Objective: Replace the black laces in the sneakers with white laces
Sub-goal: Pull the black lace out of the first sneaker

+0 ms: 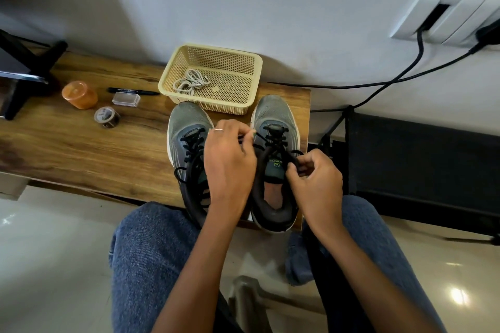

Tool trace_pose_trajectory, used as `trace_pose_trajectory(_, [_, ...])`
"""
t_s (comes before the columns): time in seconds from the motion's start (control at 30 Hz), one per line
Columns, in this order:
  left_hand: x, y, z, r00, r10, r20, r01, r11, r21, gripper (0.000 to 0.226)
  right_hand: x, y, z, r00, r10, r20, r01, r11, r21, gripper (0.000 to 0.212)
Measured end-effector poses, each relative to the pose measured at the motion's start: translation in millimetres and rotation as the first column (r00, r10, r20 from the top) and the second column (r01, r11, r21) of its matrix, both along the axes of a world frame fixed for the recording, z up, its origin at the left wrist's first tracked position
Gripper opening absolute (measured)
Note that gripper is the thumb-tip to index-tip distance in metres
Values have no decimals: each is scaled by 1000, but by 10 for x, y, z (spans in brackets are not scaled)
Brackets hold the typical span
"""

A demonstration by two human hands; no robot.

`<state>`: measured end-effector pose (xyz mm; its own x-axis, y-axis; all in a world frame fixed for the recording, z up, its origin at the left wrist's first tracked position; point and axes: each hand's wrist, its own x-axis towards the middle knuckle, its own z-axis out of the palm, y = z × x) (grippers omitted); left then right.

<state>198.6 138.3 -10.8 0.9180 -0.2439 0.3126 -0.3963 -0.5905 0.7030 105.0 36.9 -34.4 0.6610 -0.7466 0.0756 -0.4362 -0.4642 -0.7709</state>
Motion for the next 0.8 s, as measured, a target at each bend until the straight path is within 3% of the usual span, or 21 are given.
trace_pose_trajectory(0.13, [17,21,-9,997,80,-20,-79,997,13,3,4,13,-11,1000,-12,-3,12,1000,-5,9])
trace_pose_trajectory(0.33, [12,-44,-60,942,-314,116,282,932,227,37,-20,1,-9,1000,4,17,-3,1000,-16,9])
trace_pose_trajectory(0.4, [-13,-76,-95,913,-389,124,345,898,274,31,-17,10,-16,1000,6,8,-6,1000,-22,10])
trace_pose_trajectory(0.67, [-24,-117,-133,921,-374,110,334,903,271,7,-2,15,-14,1000,2,-11,-3,1000,-27,9])
trace_pose_trajectory(0.8, [-30,-103,-117,954,-258,156,222,951,217,8,18,11,-11,1000,-13,-25,13,999,-30,8])
